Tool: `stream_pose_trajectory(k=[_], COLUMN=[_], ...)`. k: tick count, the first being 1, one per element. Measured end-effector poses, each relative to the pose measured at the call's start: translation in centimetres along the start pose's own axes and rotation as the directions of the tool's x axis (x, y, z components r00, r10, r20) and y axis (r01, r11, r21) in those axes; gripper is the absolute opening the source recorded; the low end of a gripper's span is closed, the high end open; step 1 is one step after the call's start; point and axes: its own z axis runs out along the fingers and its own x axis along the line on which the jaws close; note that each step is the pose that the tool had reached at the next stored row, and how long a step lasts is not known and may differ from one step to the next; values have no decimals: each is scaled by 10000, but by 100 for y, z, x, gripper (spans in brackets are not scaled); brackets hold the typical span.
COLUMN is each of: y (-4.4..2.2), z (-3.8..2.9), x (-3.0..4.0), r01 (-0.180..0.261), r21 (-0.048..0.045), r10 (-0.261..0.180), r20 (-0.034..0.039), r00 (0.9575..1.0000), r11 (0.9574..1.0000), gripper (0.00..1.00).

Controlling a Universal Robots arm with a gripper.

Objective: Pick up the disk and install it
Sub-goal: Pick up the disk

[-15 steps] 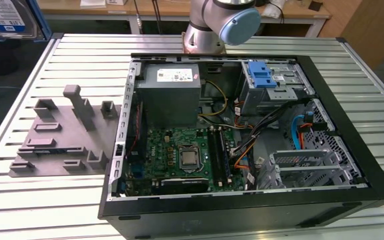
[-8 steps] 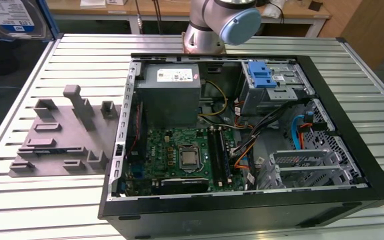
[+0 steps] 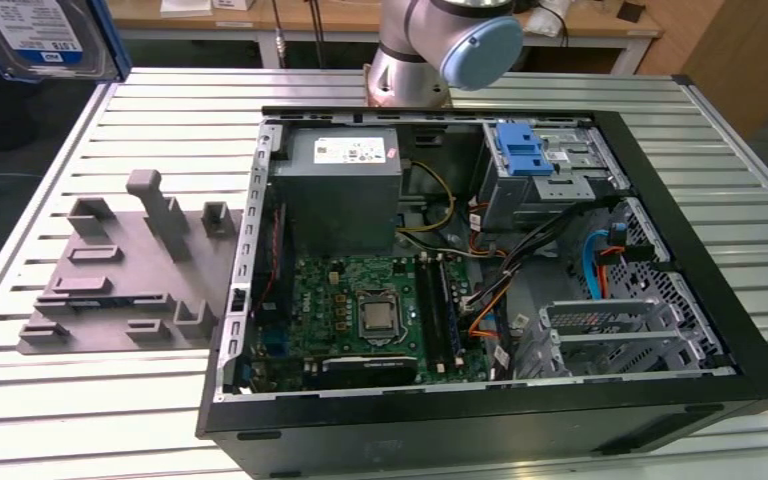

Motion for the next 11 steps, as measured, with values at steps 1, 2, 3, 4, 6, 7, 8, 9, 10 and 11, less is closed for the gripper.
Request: stream_pose_trajectory(k=[1, 2, 3, 4, 6, 7, 8, 9, 10, 11], y=[-16, -32, -48, -65, -90, -100, -109, -121, -133, -144], z=[-1, -1, -1, -1, -1, -1, -2, -2, -2, -2], x=[-1, -2, -2, -3, -4, -5, -5, -5, -6, -7], r01=[0, 0, 0, 0, 0, -1, -1, 0, -1, 0], r21=[-1, 0, 0, 0, 0, 0, 0, 0, 1, 0], r10=[0, 0, 0, 0, 0, 1, 1, 0, 1, 0], r20=[0, 0, 0, 0, 0, 0, 0, 0, 0, 0], r00=[10000, 10000, 10000, 10000, 10000, 10000, 10000, 10000, 10000, 10000], r11=[10000, 10000, 10000, 10000, 10000, 10000, 10000, 10000, 10000, 10000], gripper=[36, 36, 36, 36, 36, 36, 36, 36, 36, 36])
